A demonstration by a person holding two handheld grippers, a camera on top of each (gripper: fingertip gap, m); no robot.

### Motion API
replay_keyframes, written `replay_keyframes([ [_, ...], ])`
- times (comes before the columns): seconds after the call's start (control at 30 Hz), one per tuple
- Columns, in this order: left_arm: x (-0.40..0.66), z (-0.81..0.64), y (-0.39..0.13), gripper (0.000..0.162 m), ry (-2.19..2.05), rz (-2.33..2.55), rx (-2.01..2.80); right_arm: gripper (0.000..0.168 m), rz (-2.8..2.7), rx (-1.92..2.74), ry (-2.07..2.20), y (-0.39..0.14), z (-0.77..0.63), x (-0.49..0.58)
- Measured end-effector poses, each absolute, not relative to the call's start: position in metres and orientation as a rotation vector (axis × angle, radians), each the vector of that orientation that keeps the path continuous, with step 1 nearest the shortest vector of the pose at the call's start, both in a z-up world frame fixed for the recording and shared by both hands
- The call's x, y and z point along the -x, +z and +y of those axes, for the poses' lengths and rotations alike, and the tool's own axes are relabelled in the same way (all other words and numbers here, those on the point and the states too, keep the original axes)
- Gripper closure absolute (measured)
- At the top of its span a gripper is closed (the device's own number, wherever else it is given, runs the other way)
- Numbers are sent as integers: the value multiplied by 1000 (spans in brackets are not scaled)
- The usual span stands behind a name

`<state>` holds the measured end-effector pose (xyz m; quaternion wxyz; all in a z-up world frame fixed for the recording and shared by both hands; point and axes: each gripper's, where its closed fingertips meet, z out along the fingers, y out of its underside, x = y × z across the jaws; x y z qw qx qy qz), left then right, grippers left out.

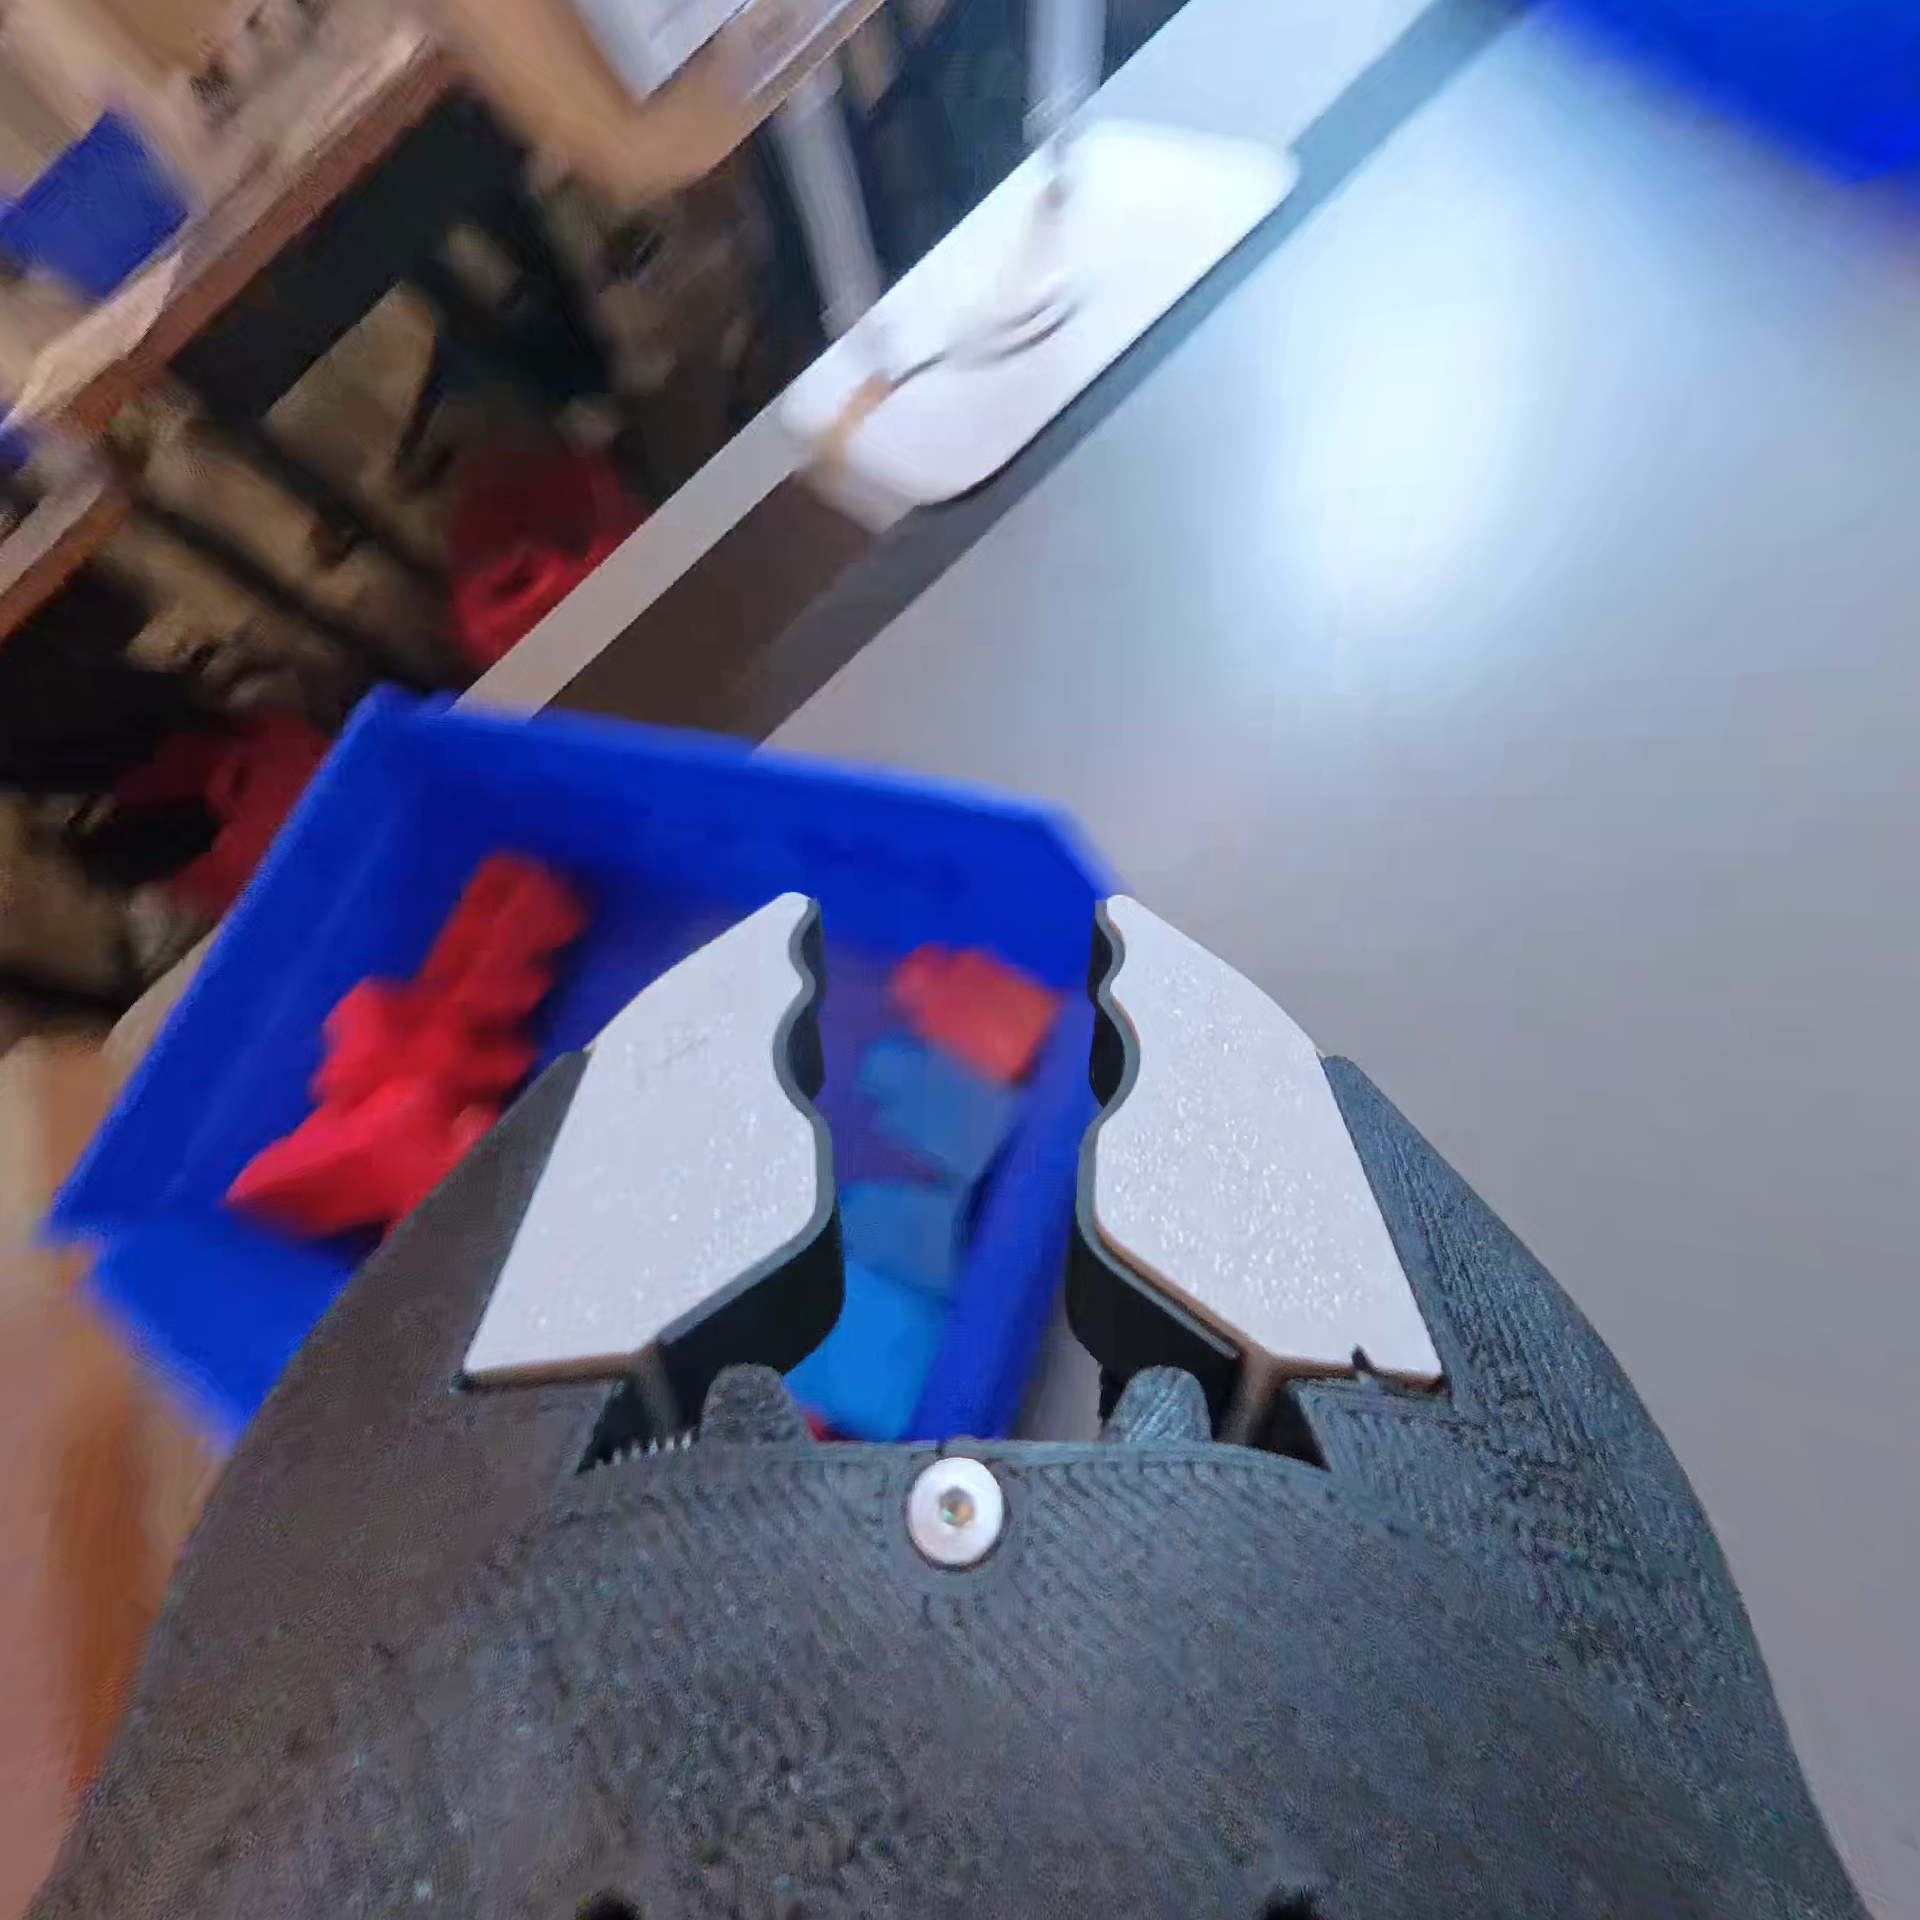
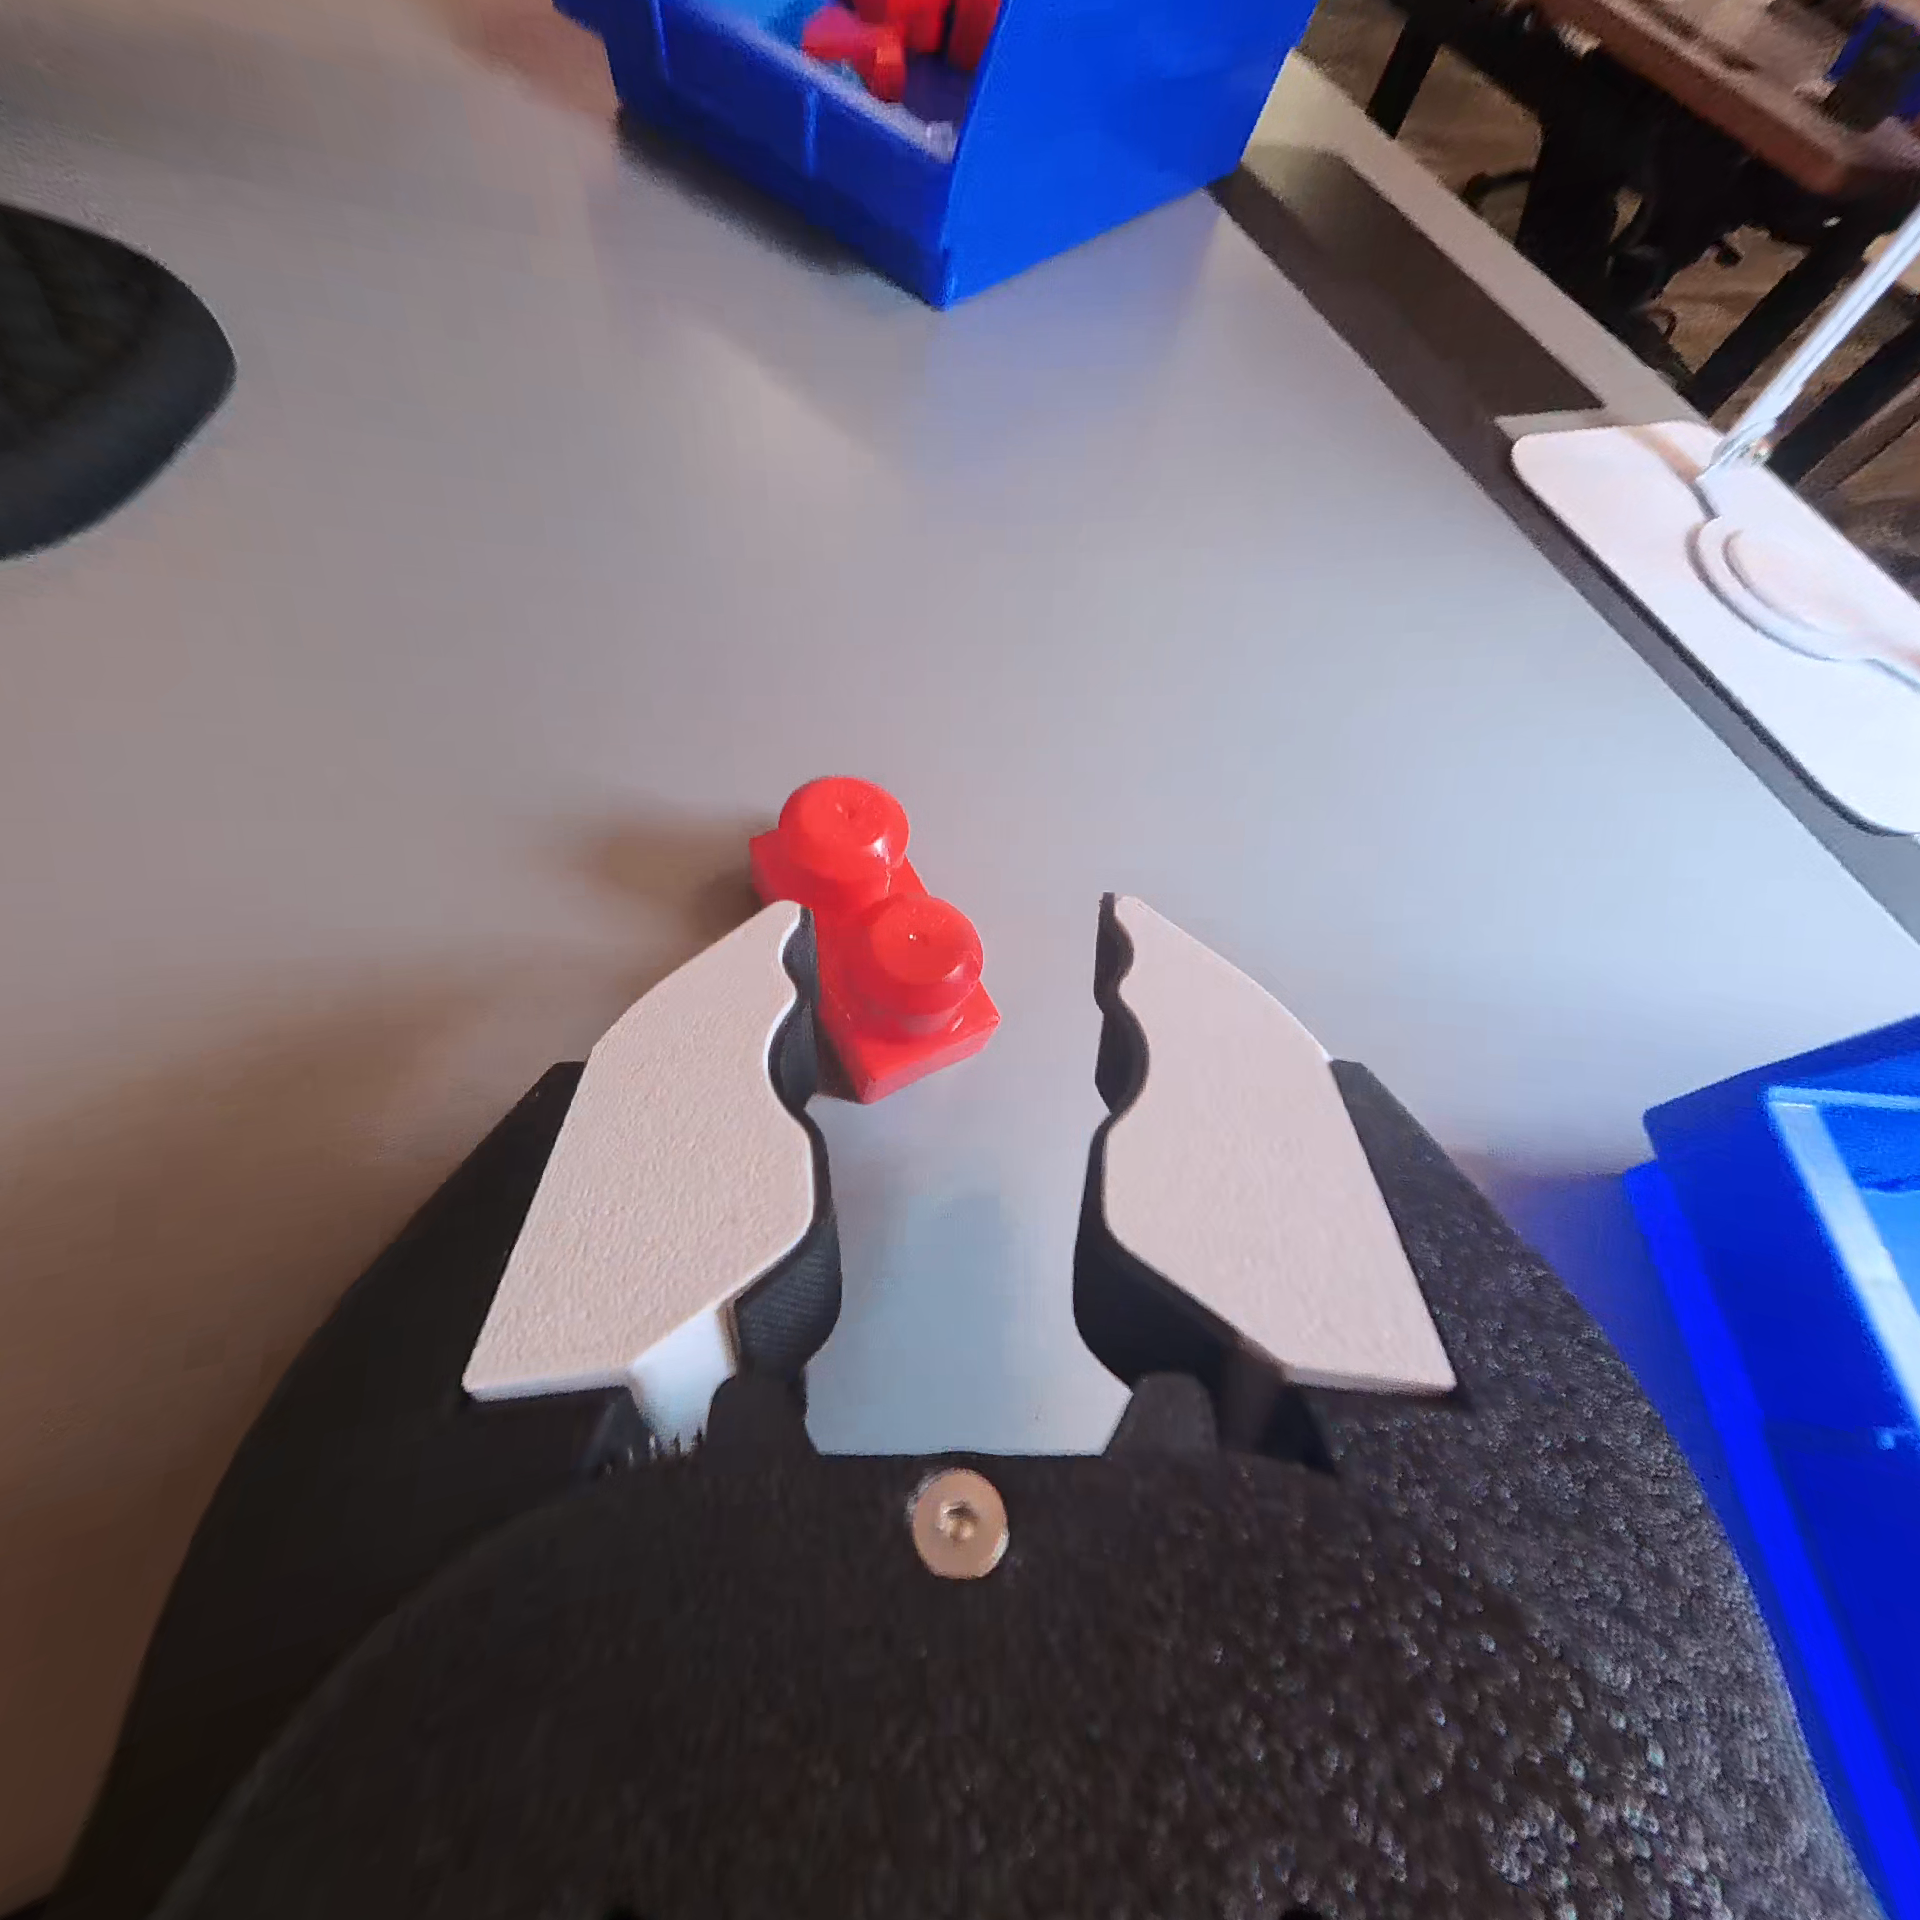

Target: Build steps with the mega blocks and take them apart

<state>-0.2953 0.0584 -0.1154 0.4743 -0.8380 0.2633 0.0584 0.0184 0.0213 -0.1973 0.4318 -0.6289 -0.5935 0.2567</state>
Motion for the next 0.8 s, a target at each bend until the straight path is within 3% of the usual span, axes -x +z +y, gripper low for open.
replay_keyframes([
  [0.17, 390, 52, -152, 111, 101, 469, 2477, 118, -1422, 1534, 708, -184, 16, -20],
  [0.4, 390, 23, -197, 99, -237, 373, 2855, 120, -1430, 1526, 742, -185, 11, -19],
  [0.6, 399, 14, -216, 112, -3, 374, 3054, 122, -1414, 1531, 762, -183, 10, -19],
  [0.67, 390, 16, -216, 125, -8, 422, 3047, 122, -1410, 1528, 753, -181, 10, -20],
  [0.8, 389, 24, -211, 125, 104, 534, 2967, 125, -1394, 1521, 740, -178, 11, -23],
])
